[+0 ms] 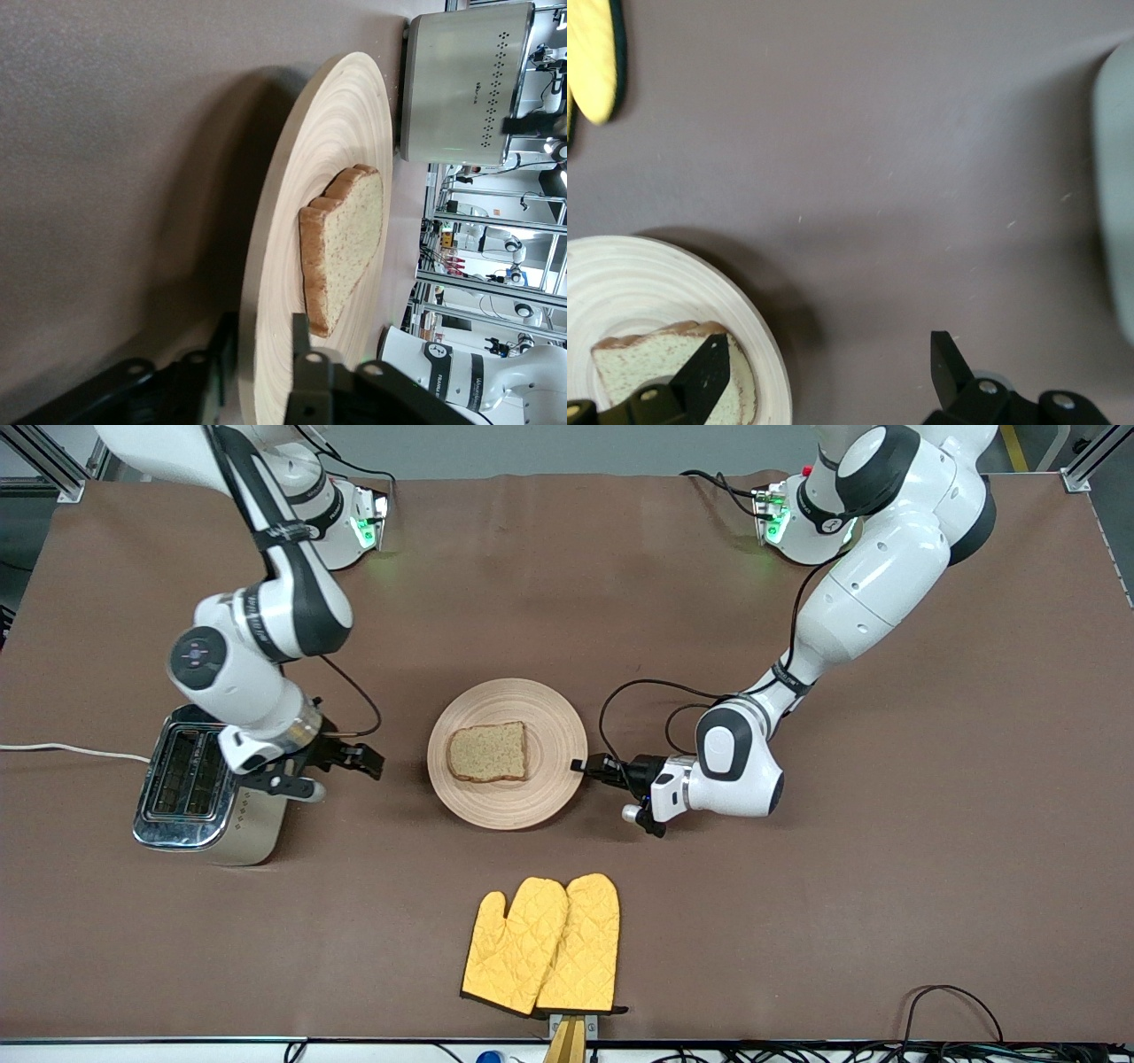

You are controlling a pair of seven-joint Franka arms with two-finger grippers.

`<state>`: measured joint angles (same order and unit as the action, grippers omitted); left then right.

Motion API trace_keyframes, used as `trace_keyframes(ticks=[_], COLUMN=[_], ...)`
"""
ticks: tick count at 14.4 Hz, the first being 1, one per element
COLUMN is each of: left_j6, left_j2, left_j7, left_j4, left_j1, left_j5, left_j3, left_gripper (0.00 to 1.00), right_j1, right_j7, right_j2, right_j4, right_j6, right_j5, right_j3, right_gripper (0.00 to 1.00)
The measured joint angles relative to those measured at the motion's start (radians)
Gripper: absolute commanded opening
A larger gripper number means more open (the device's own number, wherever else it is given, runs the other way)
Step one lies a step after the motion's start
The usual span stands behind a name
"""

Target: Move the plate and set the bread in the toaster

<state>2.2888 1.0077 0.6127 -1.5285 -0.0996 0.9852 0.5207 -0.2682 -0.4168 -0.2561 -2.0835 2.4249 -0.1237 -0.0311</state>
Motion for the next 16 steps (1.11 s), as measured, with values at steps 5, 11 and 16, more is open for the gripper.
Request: trace_keyframes(ticks=[5,11,16], left_j6=[0.004,0.005,0.001], left_j2=[-0.037,-0.233,-0.377], left_j7=[-0.102,-0.530,-0.925], left_j4=[0.011,0.030,0.031], left_j1=[0.025,0.039,0.041], left_j5=[0.001,-0.213,-0.556], left_j3=[-0.012,-0.137,-0.189], left_gripper=[1.00,1.00,1.00], right_j1=[-0.124,-0.194,-0.207], right_j7=[-0.059,-0.101,-0.100], right_j2=[-0.044,-0.100,-0.138], right_j4=[-0.024,-0.024,-0.023], right_j6=[0.044,0.112,0.135], right_j5=[0.000,0.000,0.000], right_j3=[0.000,0.002,0.003], right_gripper=[0.98,0.69,0.54])
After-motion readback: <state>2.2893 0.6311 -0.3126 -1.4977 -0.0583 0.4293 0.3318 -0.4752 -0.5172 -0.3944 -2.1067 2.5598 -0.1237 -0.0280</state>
